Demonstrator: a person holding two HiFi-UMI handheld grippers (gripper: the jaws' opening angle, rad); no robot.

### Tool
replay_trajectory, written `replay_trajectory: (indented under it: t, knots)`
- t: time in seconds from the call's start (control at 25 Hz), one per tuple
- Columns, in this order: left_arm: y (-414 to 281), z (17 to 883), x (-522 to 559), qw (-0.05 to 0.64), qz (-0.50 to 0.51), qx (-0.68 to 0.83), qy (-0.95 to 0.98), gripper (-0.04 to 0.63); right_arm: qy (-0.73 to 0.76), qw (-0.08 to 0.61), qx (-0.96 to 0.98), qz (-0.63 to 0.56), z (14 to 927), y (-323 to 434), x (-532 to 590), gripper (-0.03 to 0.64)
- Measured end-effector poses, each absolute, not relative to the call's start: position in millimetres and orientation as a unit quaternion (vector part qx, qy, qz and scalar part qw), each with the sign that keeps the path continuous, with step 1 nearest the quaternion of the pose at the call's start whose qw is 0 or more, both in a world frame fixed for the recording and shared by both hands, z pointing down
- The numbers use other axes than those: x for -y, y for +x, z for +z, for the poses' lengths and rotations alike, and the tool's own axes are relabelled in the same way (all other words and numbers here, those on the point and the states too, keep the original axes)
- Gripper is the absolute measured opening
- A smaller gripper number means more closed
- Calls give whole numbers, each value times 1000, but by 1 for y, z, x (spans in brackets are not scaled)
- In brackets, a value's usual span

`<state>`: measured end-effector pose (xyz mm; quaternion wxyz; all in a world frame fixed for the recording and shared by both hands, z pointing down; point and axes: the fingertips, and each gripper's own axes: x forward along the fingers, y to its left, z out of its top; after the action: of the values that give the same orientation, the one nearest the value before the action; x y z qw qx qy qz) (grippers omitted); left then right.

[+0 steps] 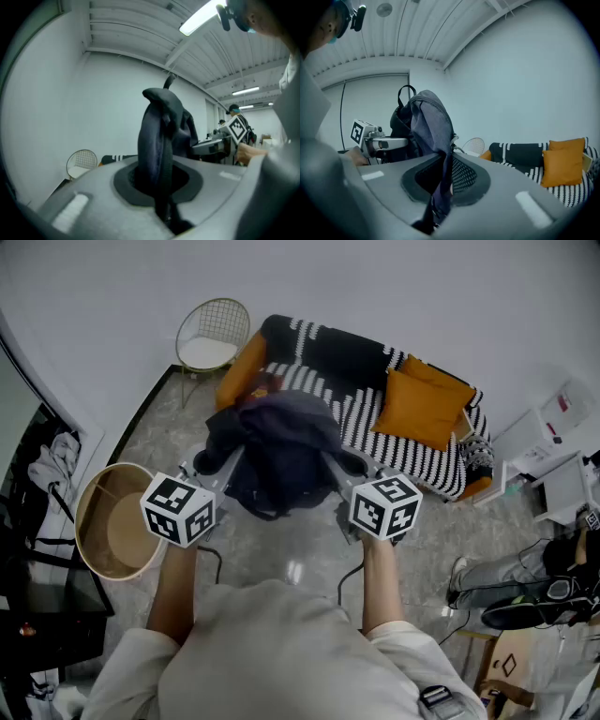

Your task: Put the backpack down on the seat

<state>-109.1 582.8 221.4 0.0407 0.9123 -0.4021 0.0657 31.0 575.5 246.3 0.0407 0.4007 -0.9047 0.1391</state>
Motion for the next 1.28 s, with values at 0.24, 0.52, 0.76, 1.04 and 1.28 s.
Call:
replay_trajectory:
  t: [0.24,0.52,0.76,1.04,1.28]
  knots:
    - [-93,229,-582,51,65,397,914,26,409,23,899,156,253,47,-571,35]
    - [-70,247,-585,65,64,419,903,26,366,25,915,166,270,70,-570,34]
    - [-62,255,-579,87,60,433,895,26,329,31,928,174,272,76,-561,32]
    - [-56,262,-552,85,64,421,901,26,329,18,925,187,280,81,-538,34]
    - [-50,264,-486,81,63,408,907,26,334,16,923,192,284,87,-478,32]
